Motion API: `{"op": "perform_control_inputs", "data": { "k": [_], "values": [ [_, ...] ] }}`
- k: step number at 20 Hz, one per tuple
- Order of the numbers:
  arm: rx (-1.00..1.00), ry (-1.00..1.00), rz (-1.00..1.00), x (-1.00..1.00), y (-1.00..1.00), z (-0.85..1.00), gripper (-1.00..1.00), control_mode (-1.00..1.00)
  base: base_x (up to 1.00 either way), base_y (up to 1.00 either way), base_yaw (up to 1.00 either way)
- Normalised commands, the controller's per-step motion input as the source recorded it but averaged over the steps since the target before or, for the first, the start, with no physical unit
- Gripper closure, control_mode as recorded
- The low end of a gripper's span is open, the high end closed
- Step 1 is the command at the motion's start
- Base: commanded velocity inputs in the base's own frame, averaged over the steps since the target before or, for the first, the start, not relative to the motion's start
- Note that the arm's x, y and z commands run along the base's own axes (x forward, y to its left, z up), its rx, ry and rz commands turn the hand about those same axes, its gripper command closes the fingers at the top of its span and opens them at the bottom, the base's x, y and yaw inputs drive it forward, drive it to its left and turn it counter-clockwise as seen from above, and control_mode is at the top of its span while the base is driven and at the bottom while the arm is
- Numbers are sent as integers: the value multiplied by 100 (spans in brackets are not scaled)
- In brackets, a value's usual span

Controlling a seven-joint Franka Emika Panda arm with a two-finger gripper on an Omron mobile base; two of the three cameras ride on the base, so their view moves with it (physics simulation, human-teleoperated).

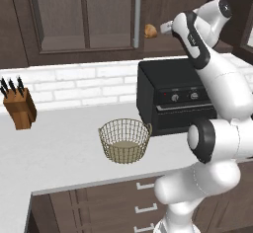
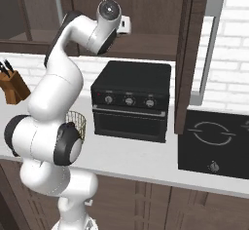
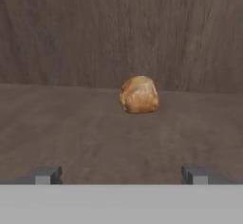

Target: Open the cabinet, pick up the bread from the cabinet and place it in the basket. Then move the basket to the dining counter.

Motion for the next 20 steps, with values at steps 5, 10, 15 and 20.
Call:
{"op": "perform_control_inputs", "data": {
  "k": [5,10,15,20],
  "values": [
    [0,0,4,49,25,-23,-100,-100,0,0,0],
    [0,0,4,41,9,-7,-100,-100,0,0,0],
    [0,1,2,38,7,0,-100,-100,0,0,0],
    [0,1,1,44,7,0,-100,-100,0,0,0]
  ]
}}
